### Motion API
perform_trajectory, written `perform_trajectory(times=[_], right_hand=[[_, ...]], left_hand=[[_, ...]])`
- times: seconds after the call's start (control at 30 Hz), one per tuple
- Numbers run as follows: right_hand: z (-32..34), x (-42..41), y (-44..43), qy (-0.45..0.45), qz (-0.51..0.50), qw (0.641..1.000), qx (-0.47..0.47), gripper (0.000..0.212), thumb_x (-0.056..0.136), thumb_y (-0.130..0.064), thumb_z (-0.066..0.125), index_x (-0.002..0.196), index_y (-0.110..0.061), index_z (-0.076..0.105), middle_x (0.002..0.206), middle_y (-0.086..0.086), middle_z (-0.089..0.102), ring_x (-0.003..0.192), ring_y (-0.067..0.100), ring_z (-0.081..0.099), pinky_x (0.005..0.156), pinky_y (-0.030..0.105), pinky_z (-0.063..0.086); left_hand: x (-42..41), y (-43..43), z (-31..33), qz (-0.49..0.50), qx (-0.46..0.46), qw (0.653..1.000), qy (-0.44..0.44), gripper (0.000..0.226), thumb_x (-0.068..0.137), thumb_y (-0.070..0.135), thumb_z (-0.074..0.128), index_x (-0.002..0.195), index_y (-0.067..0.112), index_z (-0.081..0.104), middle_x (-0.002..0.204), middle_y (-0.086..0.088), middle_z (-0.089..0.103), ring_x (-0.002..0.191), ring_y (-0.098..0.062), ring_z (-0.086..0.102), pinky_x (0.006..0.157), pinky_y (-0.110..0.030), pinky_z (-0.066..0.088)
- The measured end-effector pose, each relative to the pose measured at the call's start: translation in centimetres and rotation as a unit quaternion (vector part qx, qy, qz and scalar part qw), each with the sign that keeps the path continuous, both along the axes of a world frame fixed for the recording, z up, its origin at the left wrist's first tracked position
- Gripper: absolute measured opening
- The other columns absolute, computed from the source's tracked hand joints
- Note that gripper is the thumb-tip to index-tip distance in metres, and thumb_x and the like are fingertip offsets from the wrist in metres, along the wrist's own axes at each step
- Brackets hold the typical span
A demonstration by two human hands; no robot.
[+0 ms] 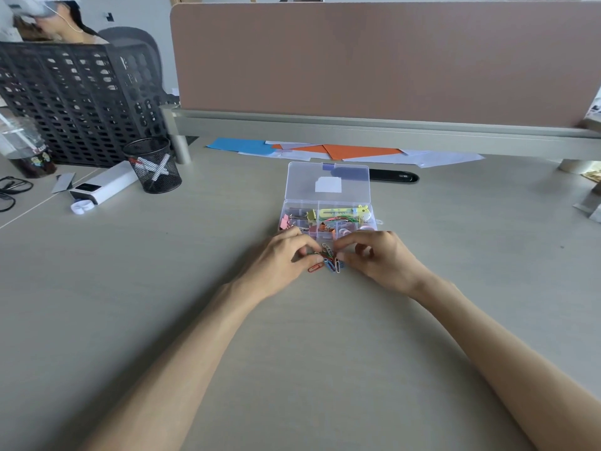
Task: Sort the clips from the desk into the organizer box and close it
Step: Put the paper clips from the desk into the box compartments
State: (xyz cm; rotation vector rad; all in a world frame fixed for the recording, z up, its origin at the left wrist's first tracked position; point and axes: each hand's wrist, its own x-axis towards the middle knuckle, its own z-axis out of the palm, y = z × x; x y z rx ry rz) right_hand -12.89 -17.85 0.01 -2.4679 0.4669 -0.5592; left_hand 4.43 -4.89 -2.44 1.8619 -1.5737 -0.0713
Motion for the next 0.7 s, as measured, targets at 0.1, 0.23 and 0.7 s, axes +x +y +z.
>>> perform_trajectory(times=[0.1,0.23,0.7], right_hand=[[0.43,-0.16,0.05,0.014,-0.003,0.999,0.031,0.024,0.078,-0.033,0.075,0.1,-0.026,0.07,0.084,-0.016,0.063,0.066,0.008,0.053,0.068,0.018,0.045],[0.74,-0.02,0.34,0.078,0.026,0.997,0.009,0.05,0.066,-0.048,0.079,0.108,-0.026,0.066,0.09,-0.016,0.052,0.077,0.004,0.051,0.07,0.013,0.042],[0.61,0.71,0.9,0.037,0.039,0.996,-0.075,0.019,0.082,-0.015,0.07,0.101,-0.013,0.074,0.066,-0.02,0.044,0.064,-0.003,0.045,0.066,0.013,0.036]], left_hand=[[0.12,0.14,0.28,0.002,0.003,1.0,0.024,0.028,0.085,0.046,0.063,0.106,0.028,0.065,0.081,0.013,0.053,0.076,0.0,0.051,0.071,-0.025,0.042],[0.48,0.48,0.8,-0.017,0.068,0.997,0.022,0.055,0.079,0.049,0.067,0.128,0.025,0.057,0.093,0.011,0.05,0.09,-0.005,0.049,0.081,-0.021,0.04],[-0.13,-0.15,0.9,-0.019,0.048,0.999,0.018,0.04,0.078,0.04,0.072,0.114,0.024,0.068,0.079,0.012,0.045,0.081,-0.011,0.052,0.077,-0.027,0.043]])
